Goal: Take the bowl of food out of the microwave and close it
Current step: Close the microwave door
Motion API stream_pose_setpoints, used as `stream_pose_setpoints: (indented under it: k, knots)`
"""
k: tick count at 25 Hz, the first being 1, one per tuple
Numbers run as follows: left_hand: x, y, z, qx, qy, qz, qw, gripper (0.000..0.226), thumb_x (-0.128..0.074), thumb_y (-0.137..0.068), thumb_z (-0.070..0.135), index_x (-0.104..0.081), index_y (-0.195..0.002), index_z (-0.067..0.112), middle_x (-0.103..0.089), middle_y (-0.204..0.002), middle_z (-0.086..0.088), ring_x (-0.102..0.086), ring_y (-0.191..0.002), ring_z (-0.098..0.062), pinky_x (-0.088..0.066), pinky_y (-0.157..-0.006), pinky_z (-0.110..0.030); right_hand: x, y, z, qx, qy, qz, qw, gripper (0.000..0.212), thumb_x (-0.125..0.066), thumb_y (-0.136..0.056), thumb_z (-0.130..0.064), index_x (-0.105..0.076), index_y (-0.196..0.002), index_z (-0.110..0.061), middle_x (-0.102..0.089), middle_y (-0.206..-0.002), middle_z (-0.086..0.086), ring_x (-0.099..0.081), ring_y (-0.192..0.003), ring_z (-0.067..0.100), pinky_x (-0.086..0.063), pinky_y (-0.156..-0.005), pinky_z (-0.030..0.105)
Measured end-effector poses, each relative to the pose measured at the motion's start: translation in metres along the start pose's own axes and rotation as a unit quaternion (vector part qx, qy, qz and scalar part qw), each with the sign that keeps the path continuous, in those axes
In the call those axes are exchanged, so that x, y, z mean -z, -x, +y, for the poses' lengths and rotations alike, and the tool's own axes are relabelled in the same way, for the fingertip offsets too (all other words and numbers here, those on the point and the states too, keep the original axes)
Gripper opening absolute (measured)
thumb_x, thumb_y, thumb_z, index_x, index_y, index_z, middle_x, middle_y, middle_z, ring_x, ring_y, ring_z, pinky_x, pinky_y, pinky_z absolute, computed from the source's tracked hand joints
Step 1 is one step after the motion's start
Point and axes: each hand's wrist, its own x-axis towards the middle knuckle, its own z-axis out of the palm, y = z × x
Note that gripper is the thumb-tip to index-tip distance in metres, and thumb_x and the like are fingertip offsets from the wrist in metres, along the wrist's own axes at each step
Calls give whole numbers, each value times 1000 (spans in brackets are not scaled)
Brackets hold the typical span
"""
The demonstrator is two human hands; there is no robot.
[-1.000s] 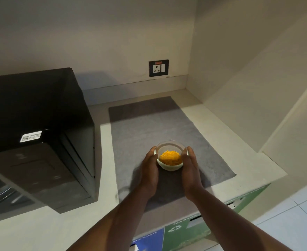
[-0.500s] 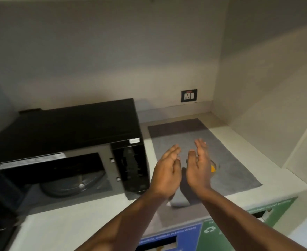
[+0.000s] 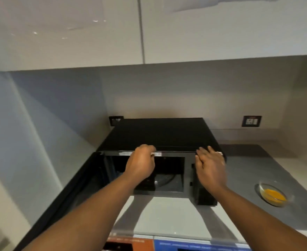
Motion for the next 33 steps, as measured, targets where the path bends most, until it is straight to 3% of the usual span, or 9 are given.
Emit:
stream_pose_setpoints:
  k: [2,5,10,14,19,22,24,29,33]
  knots:
    - [26,7,-41,70,-88,-16,994,25,-60,-90,15,-68,-114,13,-62,-121,-9,-59,-118,-32,-51,-94,-39,-3,3,-1,13,26,8,1000,32,-54,-94,-15,-70,-121,-6,-66,-130,14,-53,-131,33,-38,-107,49]
    - [61,25,-94,206,-220,-72,951,55,-60,-87,28,-51,-138,10,-50,-143,-17,-40,-138,-39,-37,-110,-46,-5,3,0,33,45,20,998,36,-54,-88,-8,-69,-120,-1,-67,-126,19,-57,-126,38,-40,-104,52]
    - [75,43,-129,271,-137,-120,945,62,-47,-96,17,-26,-153,3,-38,-153,-19,-50,-131,-43,-46,-104,-49,-8,4,-5,14,41,10,999,36,-62,-87,1,-67,-123,-1,-65,-130,19,-53,-130,38,-35,-109,53]
    - [73,41,-121,280,-119,-145,942,74,-45,-99,17,-4,-158,-2,-3,-169,-20,-37,-143,-45,-36,-113,-49,-2,3,-4,8,41,-19,999,39,-58,-91,-3,-63,-129,-5,-62,-136,15,-48,-135,33,-32,-113,51]
    - [53,38,-102,298,-42,-123,946,80,-44,-98,23,2,-158,-3,11,-169,-21,-17,-151,-46,-22,-121,-49,5,0,-5,-3,23,-45,999,39,-56,-92,-6,-63,-131,-10,-60,-139,8,-47,-137,27,-29,-116,43]
    - [31,30,-80,263,-72,-105,956,75,-36,-96,32,-6,-160,9,10,-170,-14,12,-155,-41,-2,-124,-52,8,-2,-5,-31,-9,-54,998,39,-56,-91,-8,-65,-130,-12,-60,-140,5,-45,-138,24,-26,-116,38]
    - [17,22,-68,198,-95,-94,971,69,-30,-96,37,-15,-161,19,5,-171,-9,18,-154,-36,5,-123,-52,9,-4,-2,-39,-36,-53,997,37,-56,-91,-11,-68,-127,-14,-61,-138,3,-46,-137,21,-27,-116,38]
    - [-15,6,-49,5,-109,-89,990,61,-15,-99,59,-41,-151,40,-21,-168,11,-5,-157,-21,-17,-121,-49,13,-8,4,-56,-76,-44,995,33,-49,-97,-34,-73,-116,-24,-65,-134,-4,-49,-134,15,-29,-114,41]
    - [-36,-8,-30,-93,-118,-84,985,71,-8,-96,70,-41,-151,38,-29,-165,12,-19,-155,-17,-25,-119,-44,13,-4,2,-32,-65,-29,997,58,-31,-95,-61,-75,-111,-29,-67,-131,-5,-50,-133,16,-32,-111,42]
